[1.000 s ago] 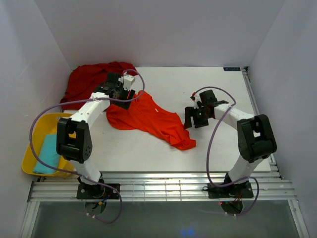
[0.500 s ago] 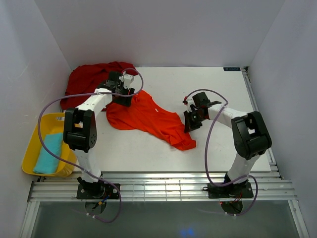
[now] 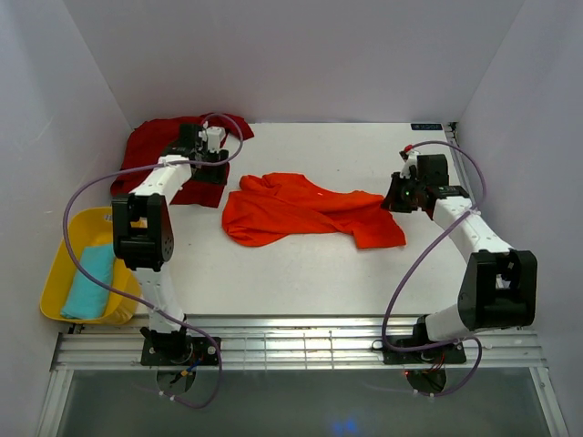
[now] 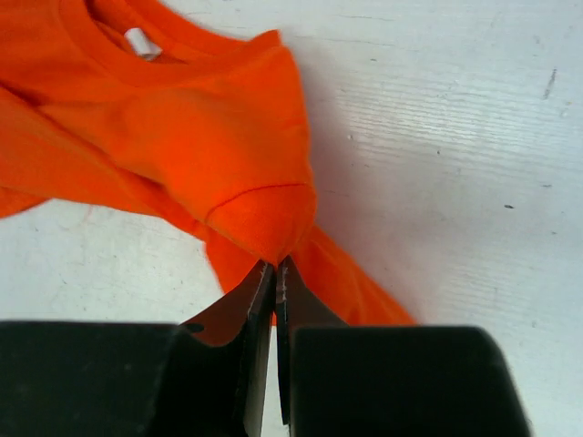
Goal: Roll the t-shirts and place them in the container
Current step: Flatten out the T-shirt at the center of the board.
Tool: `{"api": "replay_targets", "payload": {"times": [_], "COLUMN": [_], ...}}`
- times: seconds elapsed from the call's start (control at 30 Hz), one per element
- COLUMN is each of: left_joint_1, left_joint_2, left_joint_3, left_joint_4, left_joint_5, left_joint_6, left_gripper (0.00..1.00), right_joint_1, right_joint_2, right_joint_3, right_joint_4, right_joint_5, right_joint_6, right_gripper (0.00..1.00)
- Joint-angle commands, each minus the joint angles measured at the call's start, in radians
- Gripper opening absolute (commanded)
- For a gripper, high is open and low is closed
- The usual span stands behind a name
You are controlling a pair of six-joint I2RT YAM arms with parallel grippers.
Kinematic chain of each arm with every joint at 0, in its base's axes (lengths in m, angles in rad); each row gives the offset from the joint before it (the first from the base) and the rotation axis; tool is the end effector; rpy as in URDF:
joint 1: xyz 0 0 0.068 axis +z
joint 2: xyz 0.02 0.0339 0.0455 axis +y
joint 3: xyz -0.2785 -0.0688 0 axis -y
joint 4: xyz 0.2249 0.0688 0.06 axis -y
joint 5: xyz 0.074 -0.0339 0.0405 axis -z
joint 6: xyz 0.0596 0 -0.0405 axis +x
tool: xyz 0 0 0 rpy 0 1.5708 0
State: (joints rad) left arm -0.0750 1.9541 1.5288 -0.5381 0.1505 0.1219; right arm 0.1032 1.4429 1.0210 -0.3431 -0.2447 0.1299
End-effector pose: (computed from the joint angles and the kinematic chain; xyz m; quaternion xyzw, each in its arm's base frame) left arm 0.4278 -0.0411 0.2245 0.1159 0.9447 -0.0647 0.2998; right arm 0.3062 0.0462 0.2611 -0.0357 0.9136 0.1568 0.3735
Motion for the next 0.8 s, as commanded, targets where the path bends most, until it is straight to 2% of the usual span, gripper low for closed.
{"api": "replay_targets", "payload": {"times": [0.0,0.1,0.2,0.47,0.77], "left_joint_1": [-0.005,-0.008,-0.02,-0.057,-0.091], "left_joint_2": [0.048,0.112,0.134,0.195,0.235], "left_joint_3": [0.085,0.126,0.134,0.161,0.14], "left_joint_4": [-0.005,-0.055,-0.077,-0.08,-0.095], "left_joint_5": [0.078,0.135,0.161,0.185,0.175], "left_joint_6": [-0.002,0.005,0.019,0.068,0.078], "left_gripper": [0.68,0.61,0.59,0.63,0.62], "right_joint_1": [-0.005,-0.005,-0.007,-0.005,-0.005], "right_joint_2": [0.023,0.062,0.071,0.073,0.07], "right_joint_3": [0.0,0.01,0.008,0.005,0.002], "right_joint_4": [0.038,0.035,0.036,0.047,0.049], "right_joint_5": [-0.098,-0.139,-0.139,-0.146,-0.146], "right_joint_6": [0.03,0.031,0.031,0.033,0.033], "right_gripper": [0.08,0.08,0.08,0.08,0.08]}}
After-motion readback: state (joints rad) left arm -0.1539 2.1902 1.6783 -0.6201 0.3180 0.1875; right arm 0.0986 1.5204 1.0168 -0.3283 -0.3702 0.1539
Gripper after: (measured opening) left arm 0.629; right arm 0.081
